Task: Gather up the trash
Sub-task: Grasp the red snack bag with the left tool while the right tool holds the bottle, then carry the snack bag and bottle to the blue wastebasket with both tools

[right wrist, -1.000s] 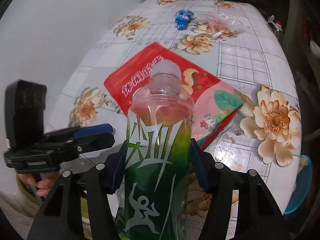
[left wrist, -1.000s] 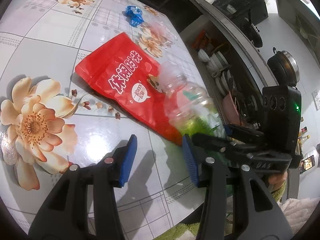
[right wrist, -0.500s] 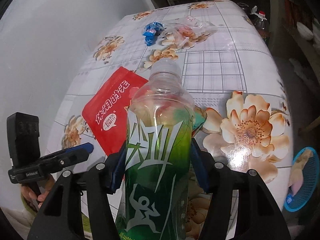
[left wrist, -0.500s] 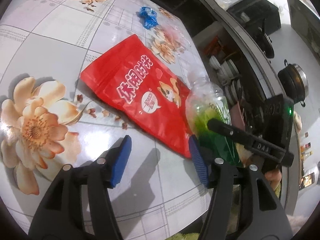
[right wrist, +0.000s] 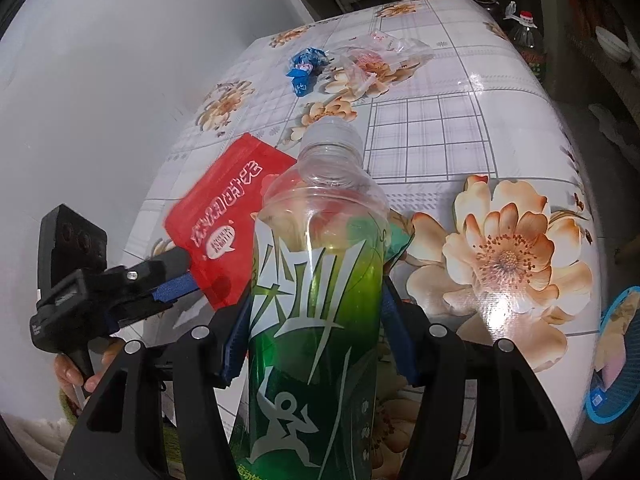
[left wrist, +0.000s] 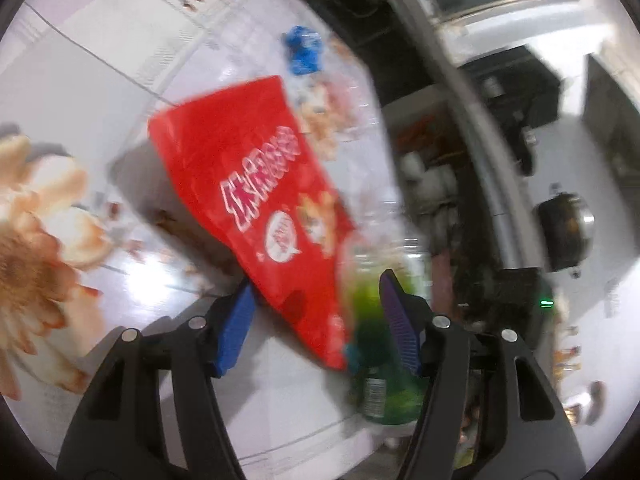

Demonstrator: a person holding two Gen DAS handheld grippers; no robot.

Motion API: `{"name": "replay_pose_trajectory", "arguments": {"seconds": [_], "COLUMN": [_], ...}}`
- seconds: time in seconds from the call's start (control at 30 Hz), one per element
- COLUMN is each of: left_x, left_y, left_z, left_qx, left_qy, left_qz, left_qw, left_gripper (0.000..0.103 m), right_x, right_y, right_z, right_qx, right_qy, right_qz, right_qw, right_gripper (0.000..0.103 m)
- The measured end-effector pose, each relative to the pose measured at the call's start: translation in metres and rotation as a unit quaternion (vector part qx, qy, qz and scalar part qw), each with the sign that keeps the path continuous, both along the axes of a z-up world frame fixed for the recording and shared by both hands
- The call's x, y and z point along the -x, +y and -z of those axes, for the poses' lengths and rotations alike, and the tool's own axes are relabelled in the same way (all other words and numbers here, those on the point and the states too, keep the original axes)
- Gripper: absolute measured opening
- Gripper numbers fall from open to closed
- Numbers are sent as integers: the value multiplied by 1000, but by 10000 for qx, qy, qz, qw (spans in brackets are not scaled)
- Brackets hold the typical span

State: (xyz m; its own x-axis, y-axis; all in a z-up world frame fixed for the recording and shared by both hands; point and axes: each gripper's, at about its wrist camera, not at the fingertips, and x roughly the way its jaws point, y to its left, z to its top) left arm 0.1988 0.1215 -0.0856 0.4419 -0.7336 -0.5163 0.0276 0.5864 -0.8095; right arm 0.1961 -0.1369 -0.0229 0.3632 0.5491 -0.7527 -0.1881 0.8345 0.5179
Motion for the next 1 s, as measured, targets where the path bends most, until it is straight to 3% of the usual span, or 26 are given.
{"name": "replay_pose_trajectory", "arguments": {"seconds": [0.07, 0.17, 0.23, 0.37, 0.5, 1.0], "left_x": [2, 4, 4, 5, 4, 28], "left_y": [-10, -30, -44, -62, -71, -67], "left_z": [3, 5, 5, 2, -4, -64], "left_qx": [267, 110, -176, -1006, -1555, -2206], "left_qy": [-14, 17, -48, -187, -392, -1182], "left_qz": [145, 318, 374, 316, 313, 575], "left_qw": [9995, 9994, 9991, 9942, 9866, 9665], "left_gripper": [58, 56, 48, 21, 7, 0], "right_x": [0, 1, 1, 2, 6, 38], "right_y": [-2, -5, -6, -8, -11, -51], "right_z": [1, 2, 2, 3, 4, 0], "right_qx": [-81, -165, -206, -268, -376, -889], "right_qy": [3, 10, 12, 24, 100, 23], "right_qz": [8, 29, 51, 103, 181, 728], "right_qw": [10000, 9999, 9998, 9996, 9991, 9934], "right_gripper": [58, 58, 58, 58, 57, 57]}}
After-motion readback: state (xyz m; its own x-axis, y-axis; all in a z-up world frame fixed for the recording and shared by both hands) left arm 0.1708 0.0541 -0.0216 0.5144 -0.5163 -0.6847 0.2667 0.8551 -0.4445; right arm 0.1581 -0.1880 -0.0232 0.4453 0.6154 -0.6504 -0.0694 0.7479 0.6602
